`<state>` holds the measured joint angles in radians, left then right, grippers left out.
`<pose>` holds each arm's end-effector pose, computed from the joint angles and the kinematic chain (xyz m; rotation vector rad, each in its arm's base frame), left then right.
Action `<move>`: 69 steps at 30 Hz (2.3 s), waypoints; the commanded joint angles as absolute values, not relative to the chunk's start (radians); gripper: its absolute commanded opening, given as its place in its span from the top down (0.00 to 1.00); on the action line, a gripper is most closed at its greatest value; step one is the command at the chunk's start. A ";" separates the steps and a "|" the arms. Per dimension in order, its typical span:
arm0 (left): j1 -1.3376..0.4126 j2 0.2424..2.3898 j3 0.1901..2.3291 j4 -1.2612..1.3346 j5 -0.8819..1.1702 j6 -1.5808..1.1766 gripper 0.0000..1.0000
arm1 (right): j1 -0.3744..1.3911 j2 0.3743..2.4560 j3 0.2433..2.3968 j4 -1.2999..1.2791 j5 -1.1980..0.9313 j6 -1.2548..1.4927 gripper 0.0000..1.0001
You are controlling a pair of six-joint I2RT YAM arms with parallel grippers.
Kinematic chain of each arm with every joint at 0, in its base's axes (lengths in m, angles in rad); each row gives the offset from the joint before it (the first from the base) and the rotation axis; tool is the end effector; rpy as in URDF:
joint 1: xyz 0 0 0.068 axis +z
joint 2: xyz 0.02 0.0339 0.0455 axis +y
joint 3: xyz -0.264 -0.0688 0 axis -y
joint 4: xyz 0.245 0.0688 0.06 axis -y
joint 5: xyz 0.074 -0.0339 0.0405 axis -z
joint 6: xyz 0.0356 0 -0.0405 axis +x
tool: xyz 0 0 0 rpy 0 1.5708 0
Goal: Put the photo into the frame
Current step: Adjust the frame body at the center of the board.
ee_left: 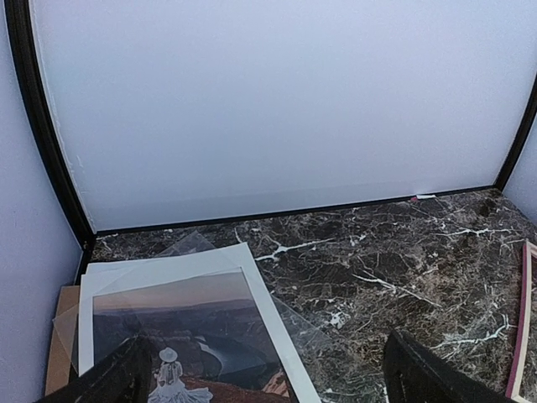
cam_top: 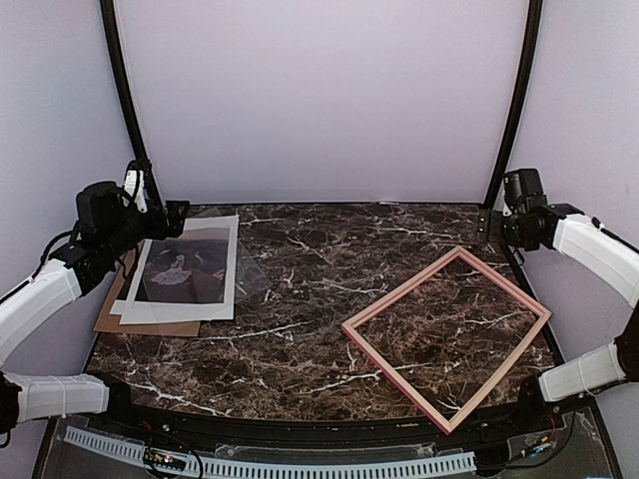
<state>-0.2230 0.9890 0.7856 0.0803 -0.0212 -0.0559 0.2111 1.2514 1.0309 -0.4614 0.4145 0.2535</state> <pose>0.2301 -0.0514 0.3299 0.1258 1.6928 -0.1907 0.2690 0.0430 0.3019 0.2647 2.1773 -0.2073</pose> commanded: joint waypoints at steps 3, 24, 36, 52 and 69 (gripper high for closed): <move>-0.228 0.966 0.778 0.106 -0.003 -0.065 0.01 | -0.026 1.300 0.955 -0.623 0.278 0.412 0.01; -0.229 0.905 0.772 0.118 0.055 -0.090 0.01 | -0.340 1.193 0.661 -0.590 0.159 0.680 0.02; -0.228 0.909 0.772 0.124 0.077 -0.101 0.01 | -0.392 1.203 0.523 -0.476 0.066 0.709 0.09; -0.229 0.952 0.790 0.097 0.090 -0.113 0.01 | -0.284 1.435 0.645 -0.331 0.007 0.587 0.57; -0.230 1.063 0.859 -0.041 0.018 -0.111 0.01 | 0.104 2.132 1.392 -0.388 -0.041 0.357 0.68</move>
